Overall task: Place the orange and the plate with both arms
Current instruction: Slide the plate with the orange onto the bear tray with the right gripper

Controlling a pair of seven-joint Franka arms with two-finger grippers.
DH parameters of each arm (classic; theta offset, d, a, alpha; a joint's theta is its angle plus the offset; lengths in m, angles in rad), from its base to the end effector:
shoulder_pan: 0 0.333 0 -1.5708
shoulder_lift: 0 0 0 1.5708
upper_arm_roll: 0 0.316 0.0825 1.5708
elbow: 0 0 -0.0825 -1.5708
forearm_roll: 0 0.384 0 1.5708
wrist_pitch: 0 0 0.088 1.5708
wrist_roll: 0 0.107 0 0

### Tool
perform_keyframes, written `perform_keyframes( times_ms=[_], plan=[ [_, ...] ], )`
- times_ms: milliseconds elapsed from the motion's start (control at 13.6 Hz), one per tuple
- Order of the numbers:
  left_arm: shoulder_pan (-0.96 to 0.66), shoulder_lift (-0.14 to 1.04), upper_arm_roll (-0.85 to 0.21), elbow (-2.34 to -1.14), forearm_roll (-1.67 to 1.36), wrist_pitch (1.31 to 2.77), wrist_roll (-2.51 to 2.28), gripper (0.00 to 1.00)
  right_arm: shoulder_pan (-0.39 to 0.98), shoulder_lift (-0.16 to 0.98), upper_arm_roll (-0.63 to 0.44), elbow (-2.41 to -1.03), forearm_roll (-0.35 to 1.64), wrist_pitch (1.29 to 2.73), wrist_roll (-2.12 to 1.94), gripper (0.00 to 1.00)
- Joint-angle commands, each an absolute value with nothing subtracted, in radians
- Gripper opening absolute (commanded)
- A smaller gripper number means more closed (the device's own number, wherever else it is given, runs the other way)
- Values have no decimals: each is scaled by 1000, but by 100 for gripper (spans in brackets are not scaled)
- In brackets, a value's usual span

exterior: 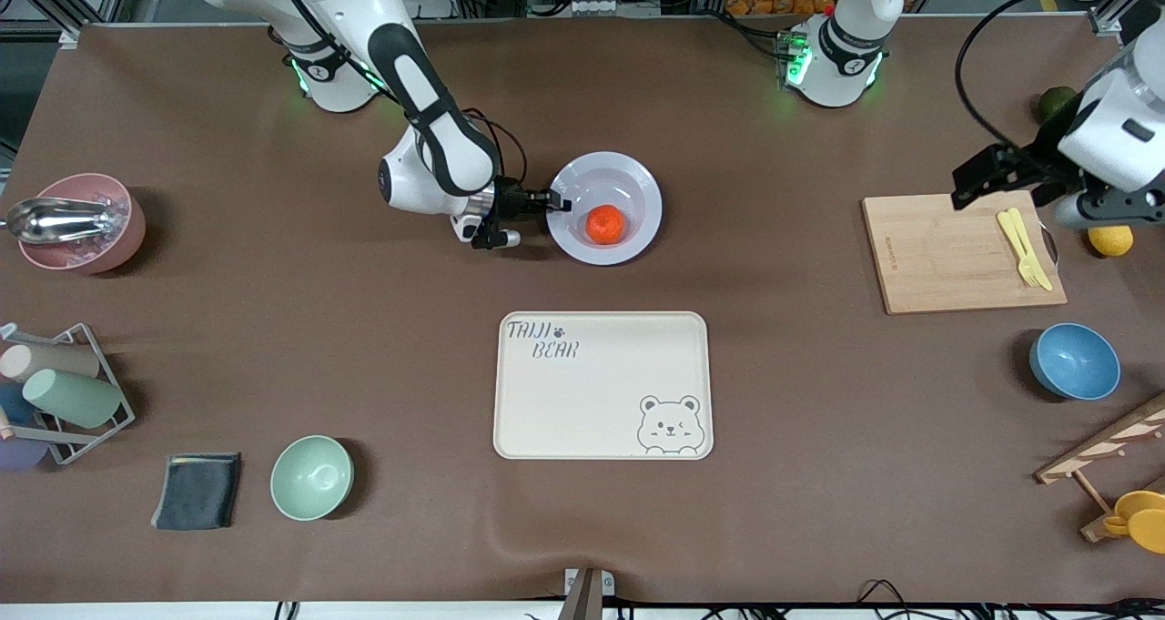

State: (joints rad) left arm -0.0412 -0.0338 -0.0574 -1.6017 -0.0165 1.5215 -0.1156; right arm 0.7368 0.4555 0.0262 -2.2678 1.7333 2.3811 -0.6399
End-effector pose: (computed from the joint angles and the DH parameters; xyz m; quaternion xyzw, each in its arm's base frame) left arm 0.5356 -0.0554 0.6242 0.9997 0.0083 -0.0239 0.0048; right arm 0.3555 0.3548 0.1377 -0.8938 0.0746 0.1393 0.4197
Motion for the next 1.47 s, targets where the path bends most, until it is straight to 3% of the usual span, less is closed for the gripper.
perform_keyframes(
  times_ms=[0,368,515,1029,1397],
  plan=[
    [-54,-132,-41,-1721,-29,1529,-84,100,729,416,20,-2260,1764,2384,-658,0],
    [-54,-94,-18,-1649,-8,1532,-77,100,644,411,17,-2133,1747,2393,-724,0],
    [-54,-71,-18,-1611,8,1532,-90,100,612,434,-1,-2054,1648,2393,-726,0],
    [-51,-55,-23,-1612,3,1569,-117,100,500,690,-6,-1689,1370,2382,-603,0],
    [-49,-61,-20,-1614,11,1557,-150,100,494,793,-6,-1516,1146,2375,-332,0]
  ],
)
